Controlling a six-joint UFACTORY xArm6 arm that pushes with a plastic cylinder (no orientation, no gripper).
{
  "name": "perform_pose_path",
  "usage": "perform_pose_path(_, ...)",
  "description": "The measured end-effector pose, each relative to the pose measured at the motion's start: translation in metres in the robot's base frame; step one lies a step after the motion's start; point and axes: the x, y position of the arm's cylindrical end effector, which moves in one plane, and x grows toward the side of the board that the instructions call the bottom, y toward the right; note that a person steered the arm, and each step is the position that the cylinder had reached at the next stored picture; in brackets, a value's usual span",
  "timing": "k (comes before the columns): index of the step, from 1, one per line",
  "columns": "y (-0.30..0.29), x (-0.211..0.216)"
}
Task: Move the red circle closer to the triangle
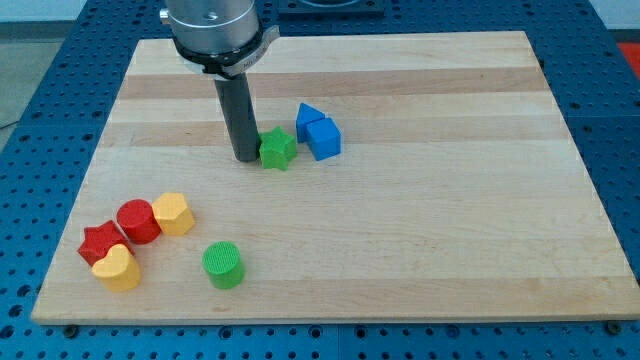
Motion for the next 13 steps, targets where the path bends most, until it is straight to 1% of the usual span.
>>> perform_pose_path(1, -0.033, 0.011)
perform_pose_path(2, -0.125, 0.014)
perform_pose_path(3, -0.198, 0.023)
perform_pose_path(4, -0.199, 0.031)
perform_pose_path(5, -0.198, 0.095)
perform_pose_path(6, -0.184, 0.129)
perform_pose_path(7, -0.150, 0.128)
perform_pose_path(8, -0.110, 0.087)
perform_pose_path(9, -0.098, 0.034)
perform_pose_path(10, -0.105, 0.034)
perform_pose_path(11, -0.126, 0.066)
perform_pose_path(12, -0.126, 0.089)
perform_pose_path(13, -0.091, 0.096)
